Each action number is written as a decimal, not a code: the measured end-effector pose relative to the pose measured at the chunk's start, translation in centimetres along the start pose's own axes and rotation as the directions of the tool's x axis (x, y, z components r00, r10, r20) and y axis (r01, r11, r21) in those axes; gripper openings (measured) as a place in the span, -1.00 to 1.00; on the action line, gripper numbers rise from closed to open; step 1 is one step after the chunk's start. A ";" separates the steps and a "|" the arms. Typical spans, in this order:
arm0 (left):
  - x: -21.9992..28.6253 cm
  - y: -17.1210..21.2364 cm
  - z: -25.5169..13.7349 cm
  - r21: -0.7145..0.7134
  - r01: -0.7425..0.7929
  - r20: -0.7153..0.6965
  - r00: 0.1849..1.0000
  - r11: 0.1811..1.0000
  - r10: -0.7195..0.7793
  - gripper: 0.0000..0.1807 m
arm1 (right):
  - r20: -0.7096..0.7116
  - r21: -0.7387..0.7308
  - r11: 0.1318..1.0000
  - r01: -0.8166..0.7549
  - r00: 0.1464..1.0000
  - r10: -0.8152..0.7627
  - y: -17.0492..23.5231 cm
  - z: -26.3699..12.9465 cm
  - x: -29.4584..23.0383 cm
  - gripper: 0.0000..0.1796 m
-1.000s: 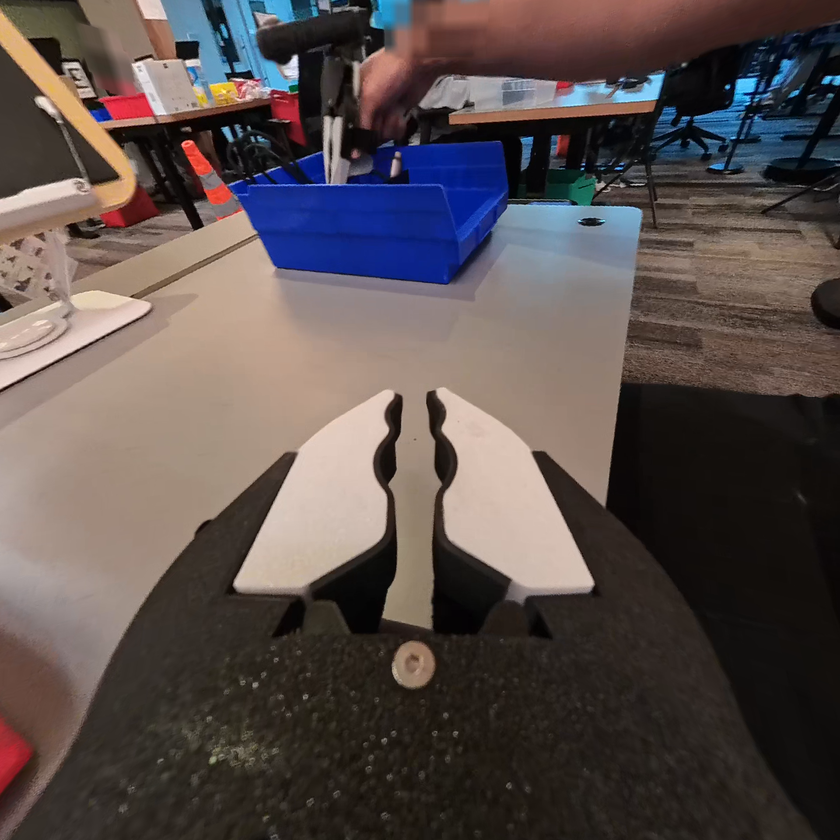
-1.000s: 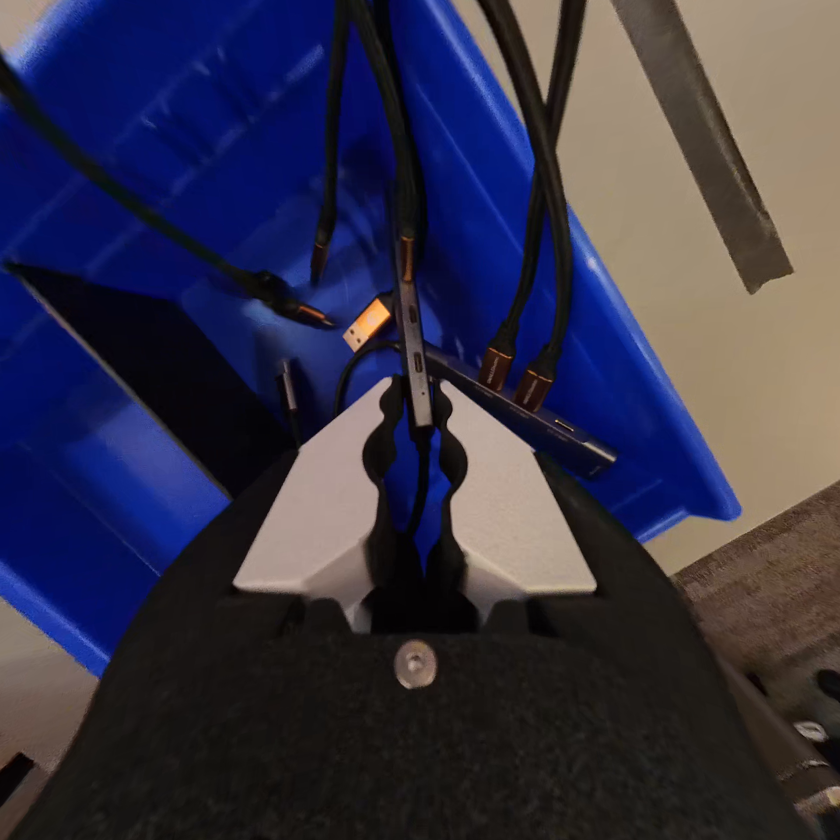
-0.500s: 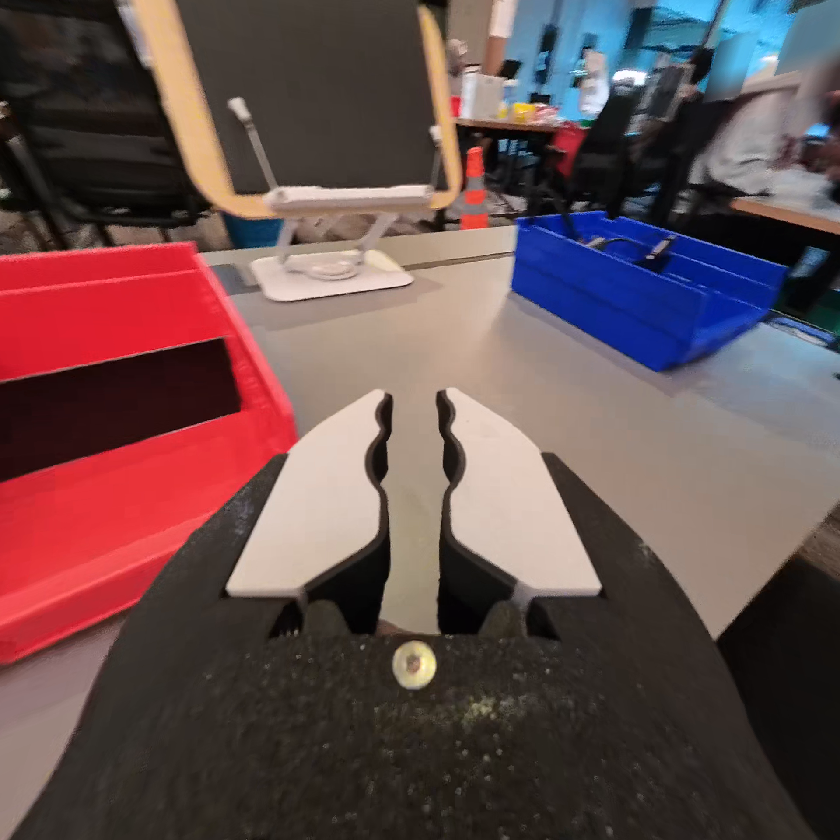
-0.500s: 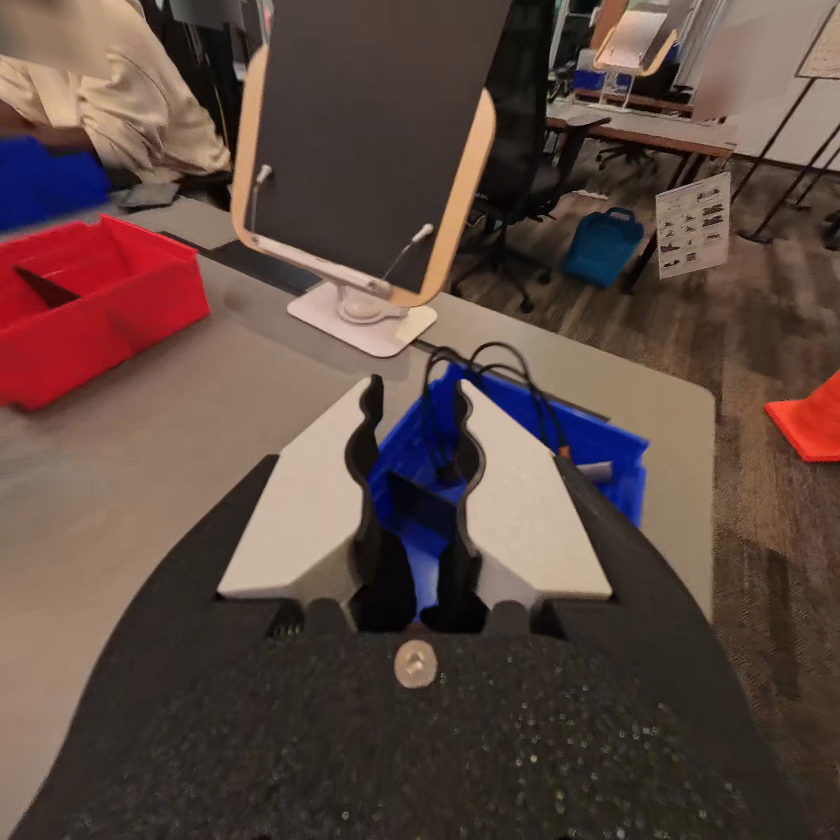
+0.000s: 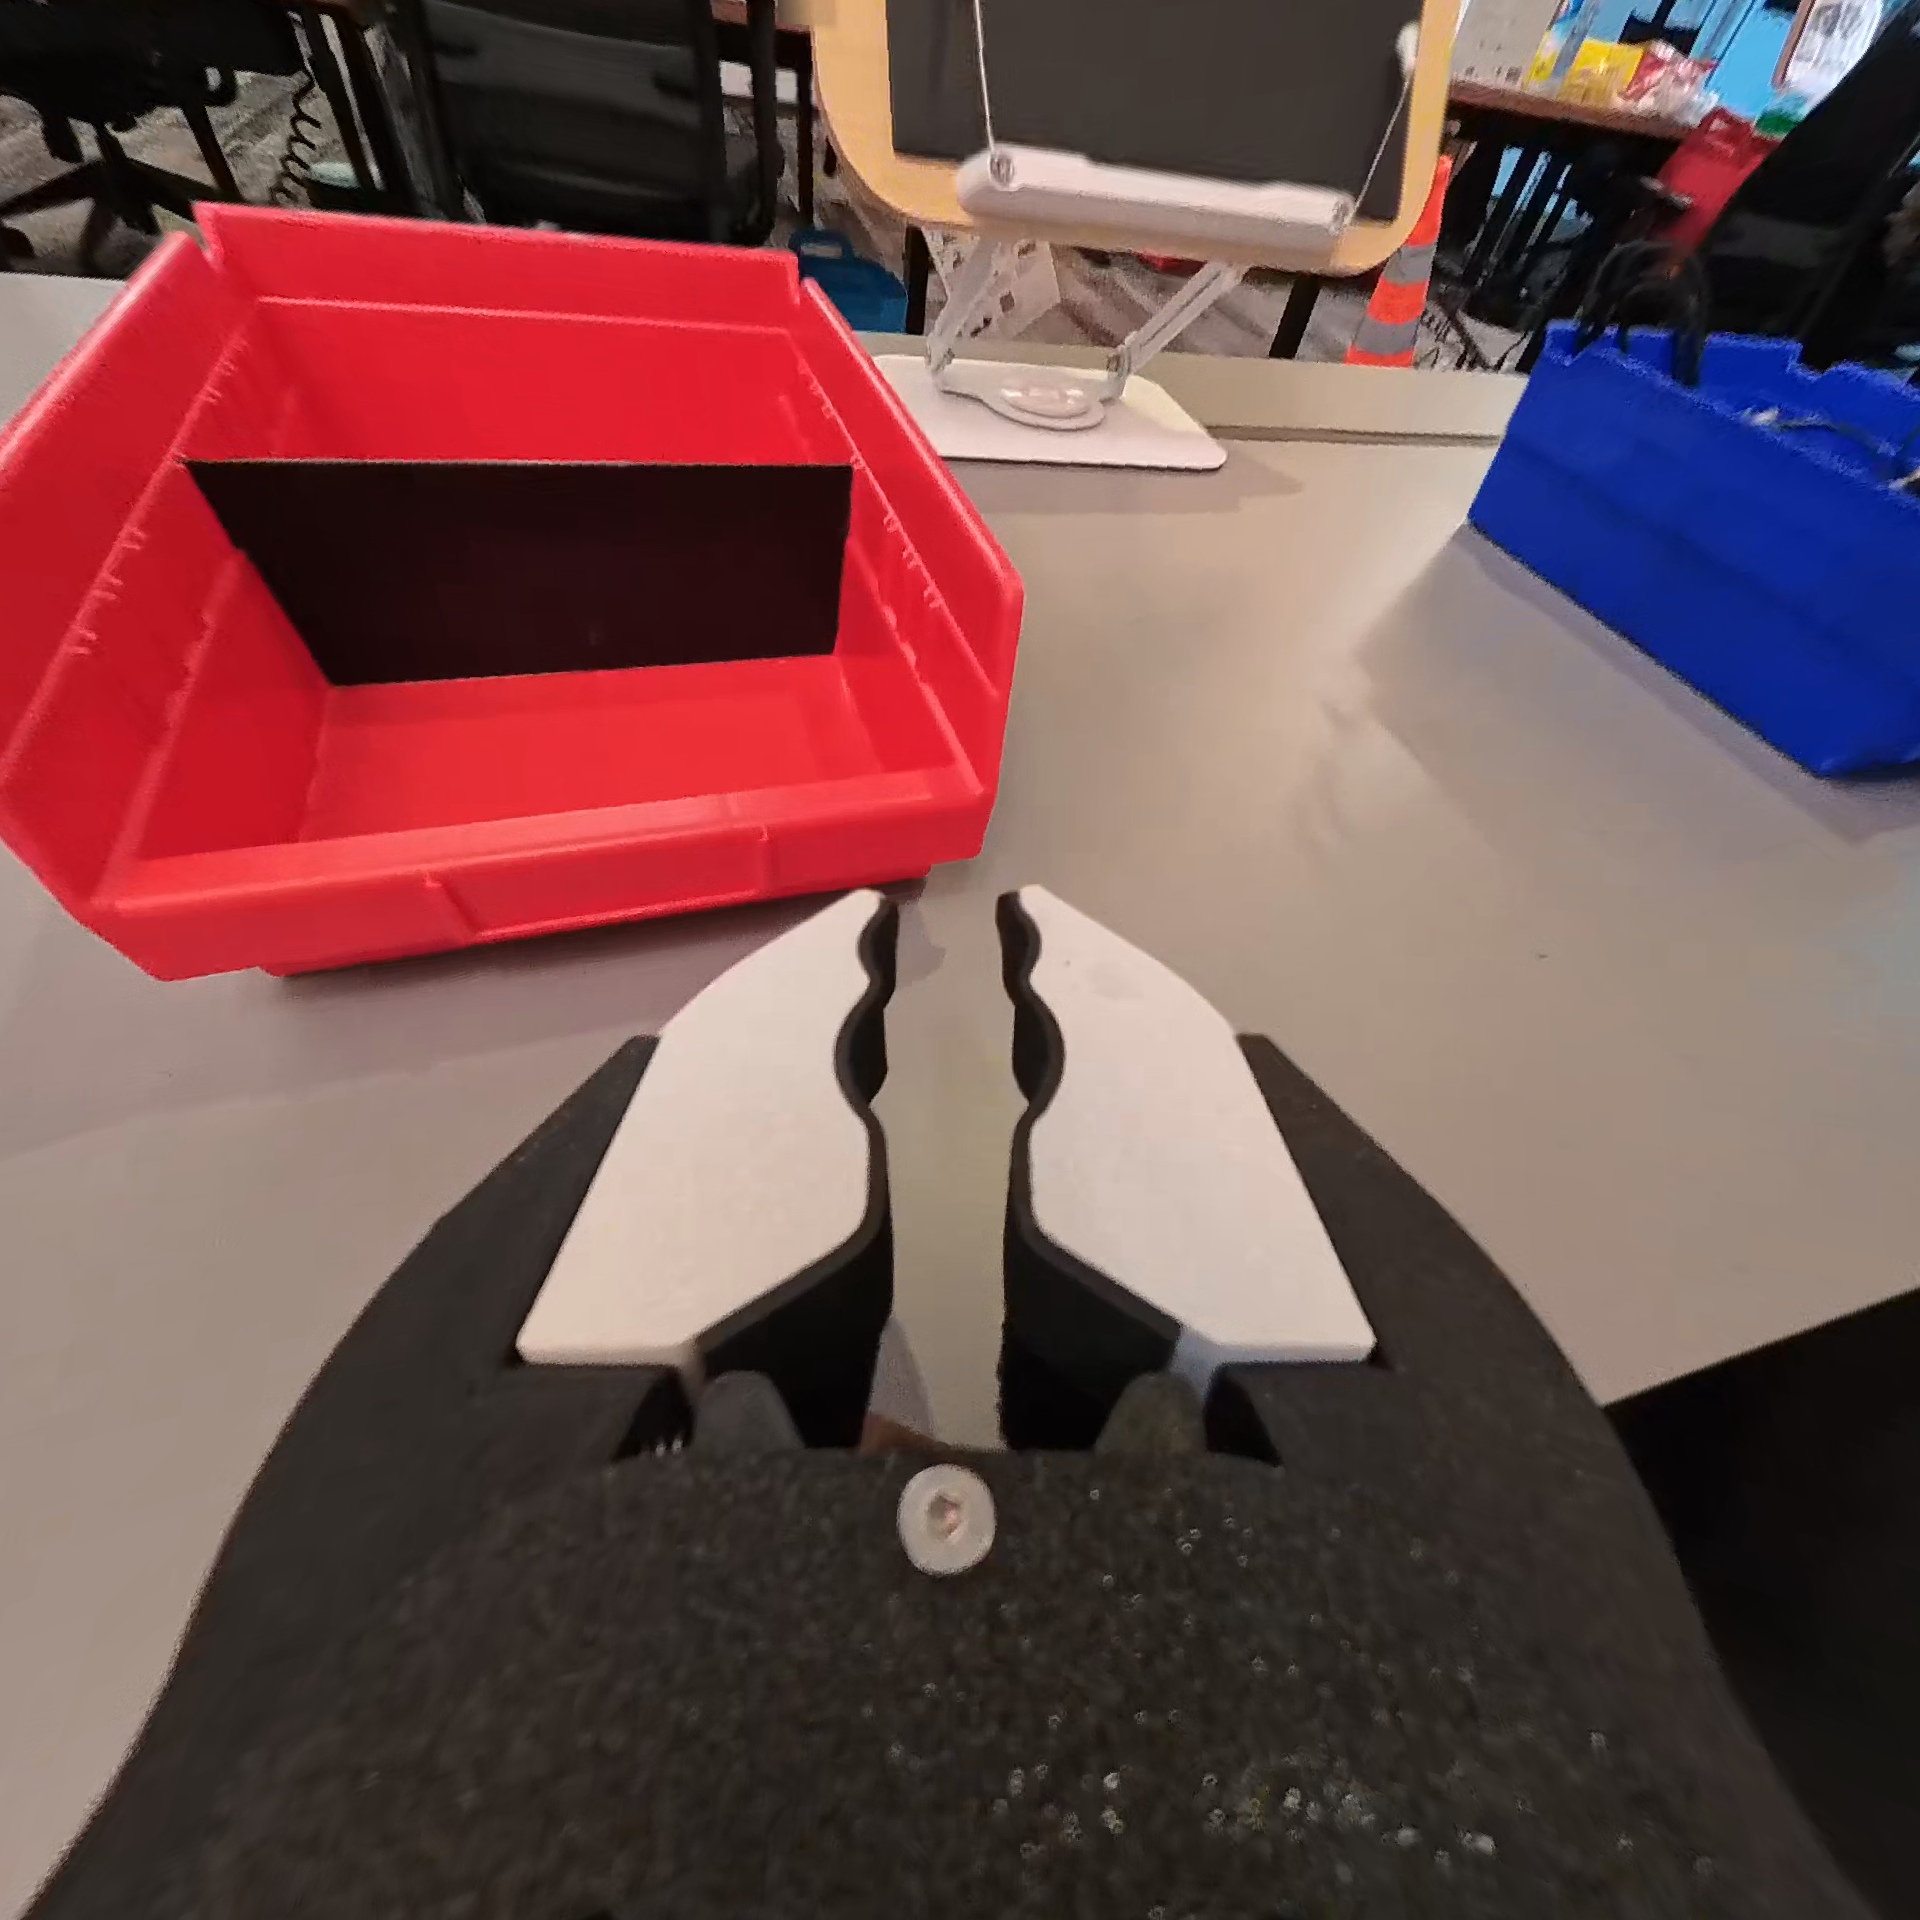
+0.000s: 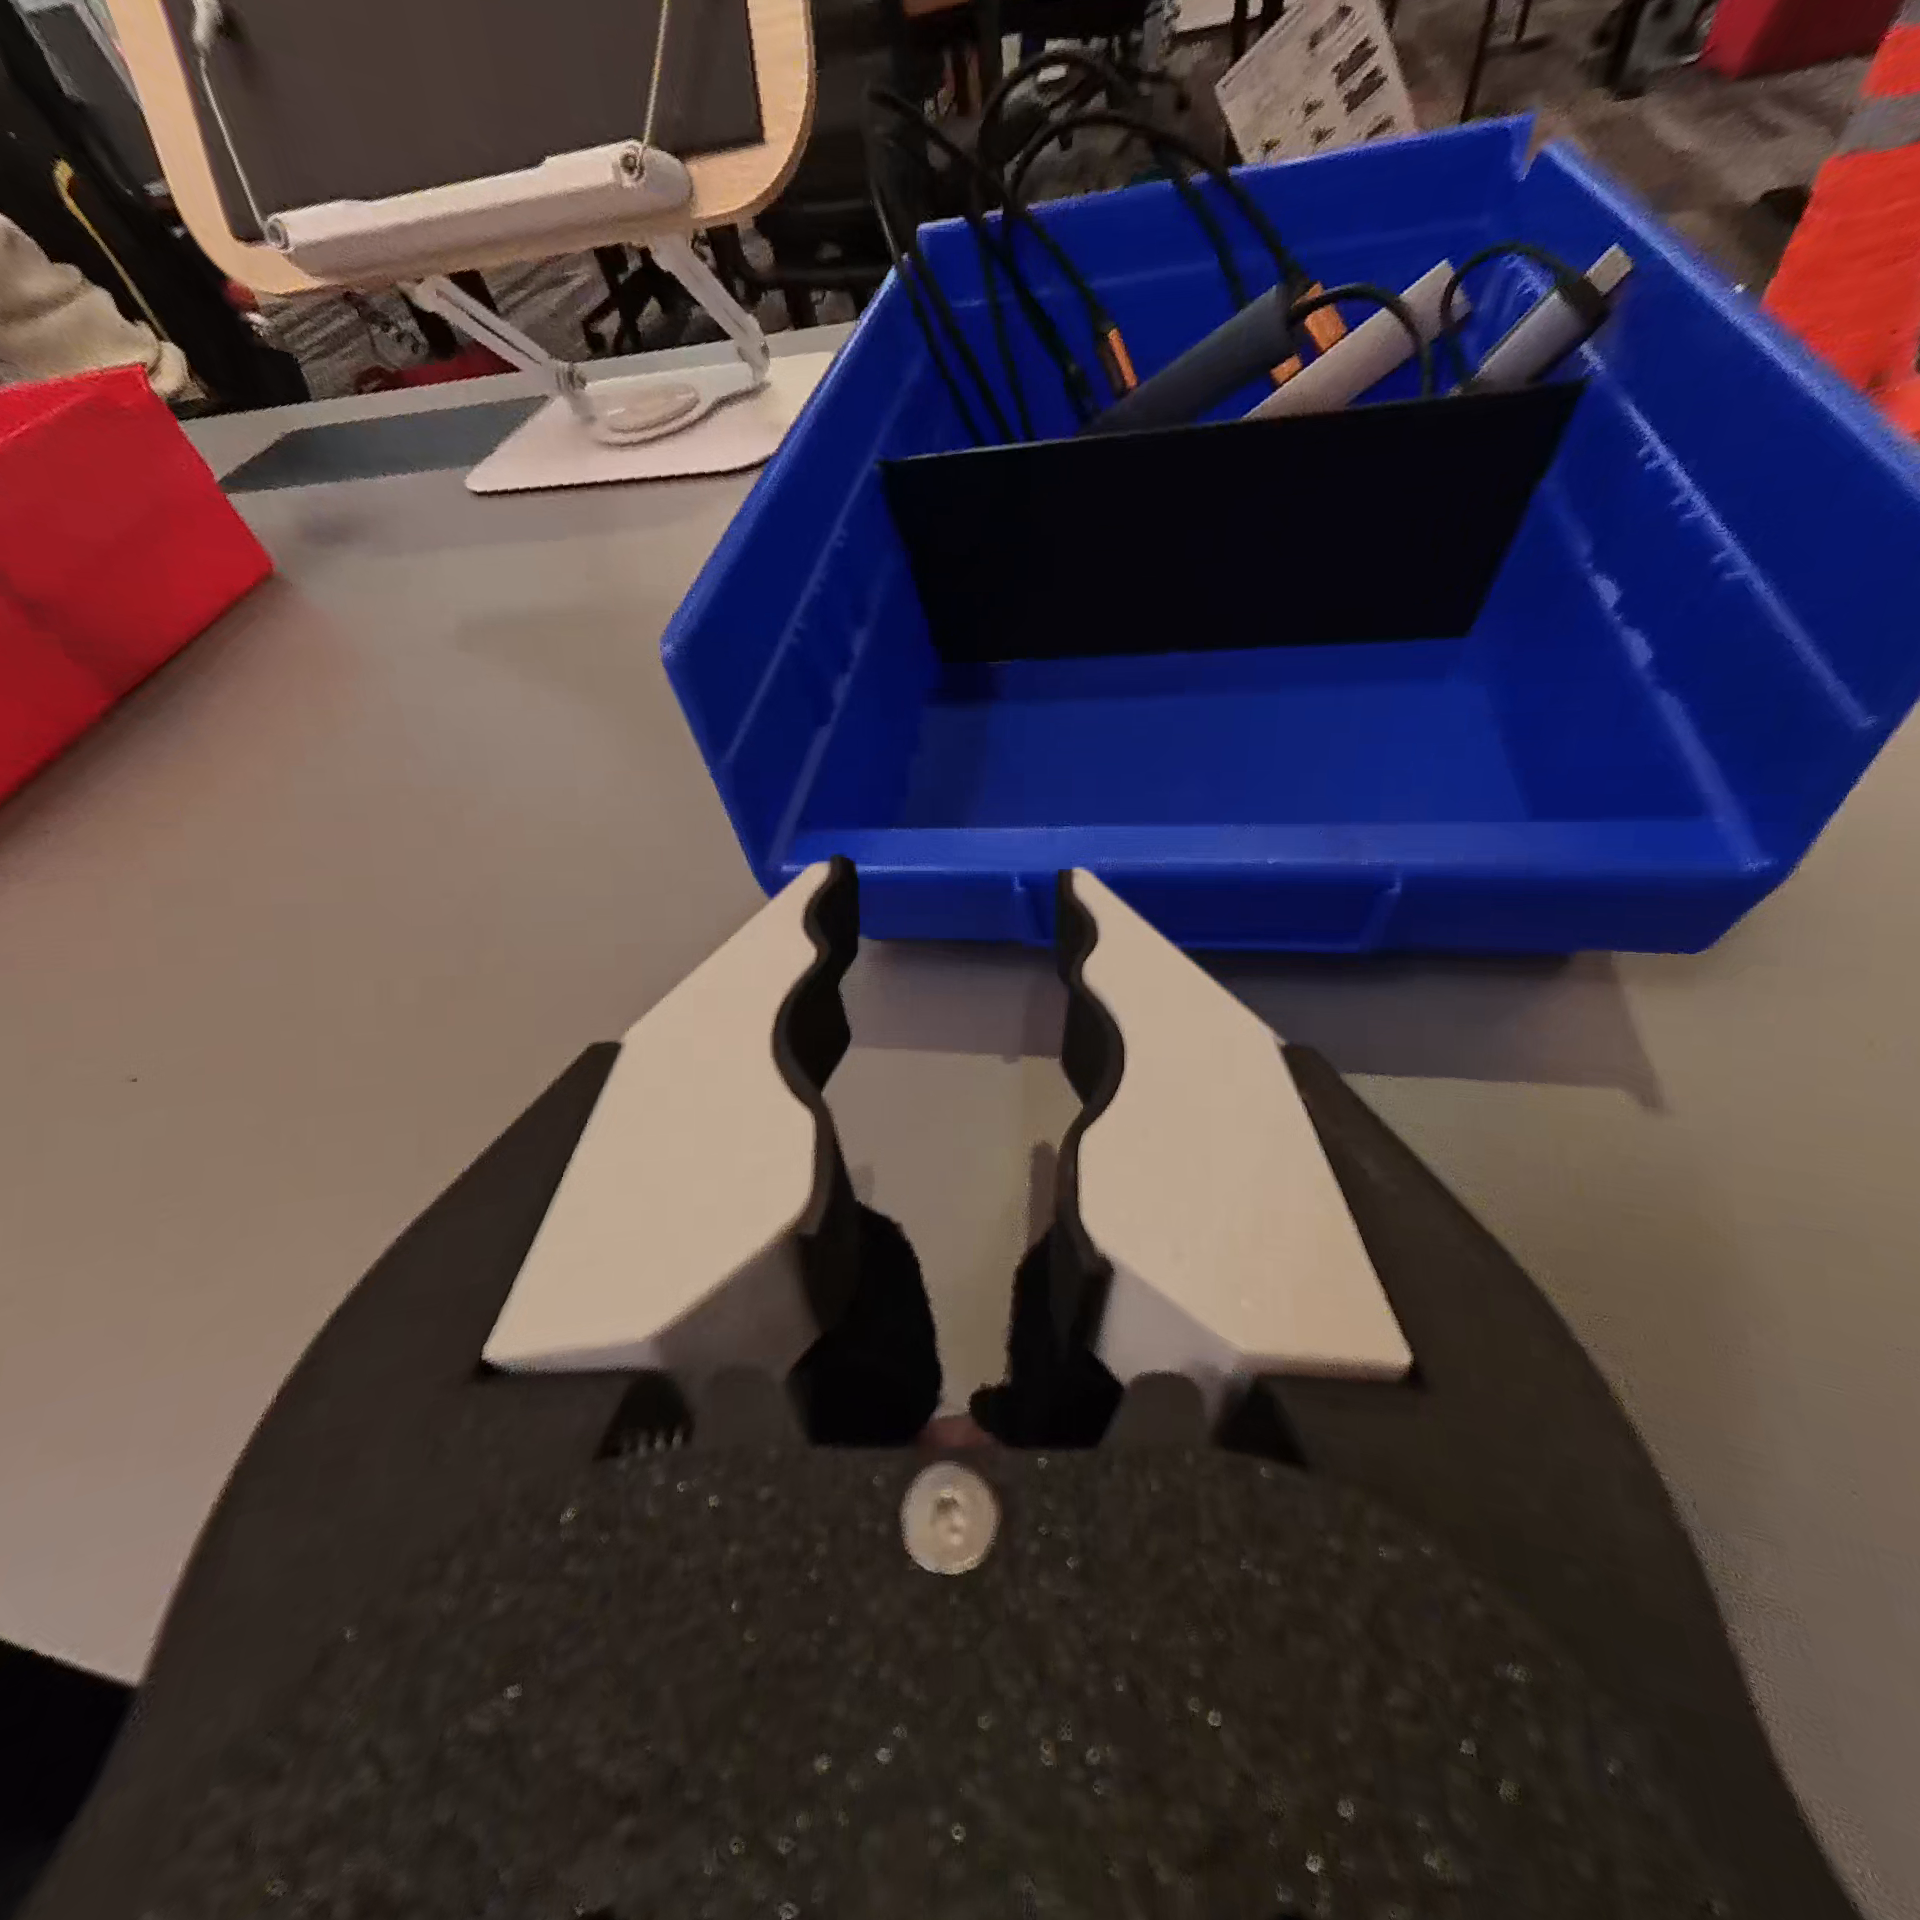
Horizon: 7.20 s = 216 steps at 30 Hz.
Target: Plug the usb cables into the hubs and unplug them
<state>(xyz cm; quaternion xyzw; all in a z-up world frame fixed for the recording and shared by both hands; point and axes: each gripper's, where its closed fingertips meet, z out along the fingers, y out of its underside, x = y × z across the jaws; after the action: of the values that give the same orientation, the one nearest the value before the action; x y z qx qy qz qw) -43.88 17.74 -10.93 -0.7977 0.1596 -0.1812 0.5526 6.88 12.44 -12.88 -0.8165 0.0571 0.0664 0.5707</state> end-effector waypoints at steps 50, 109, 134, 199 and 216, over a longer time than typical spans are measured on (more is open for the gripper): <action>35.6 -2.3 18.2 -0.044 -0.262 -0.437 0.873 0.964 0.218 -0.36 | -0.429 0.137 0.990 -0.015 0.900 0.073 -3.3 -0.9 9.3 -0.22; -17.5 -0.3 2.4 -0.101 0.044 0.260 0.966 0.994 -0.016 -0.95 | 0.424 0.016 0.926 0.377 0.836 -0.348 5.0 8.4 -44.7 -0.24; 9.6 -17.6 -2.3 0.293 -0.207 0.218 0.965 0.934 0.146 -0.95 | -0.098 0.364 0.895 0.259 0.966 -0.240 -16.4 -2.6 -25.5 -0.95; 5.7 -3.0 11.0 -0.055 -0.104 0.029 0.994 0.993 0.106 -0.95 | -0.201 -0.021 0.997 0.073 0.977 -0.075 -1.3 9.0 -21.9 -0.98; -17.8 -2.8 3.7 -0.016 -0.046 0.278 0.959 0.999 0.048 -0.97 | 0.078 -0.077 0.975 0.206 0.977 -0.200 3.2 16.3 -45.2 -0.94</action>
<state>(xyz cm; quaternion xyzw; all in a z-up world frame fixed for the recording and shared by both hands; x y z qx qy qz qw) -57.77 29.83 -11.50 -0.8138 0.1000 -0.0532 0.5700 -38.91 27.48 -13.54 -0.8385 -0.0496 0.0385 0.5413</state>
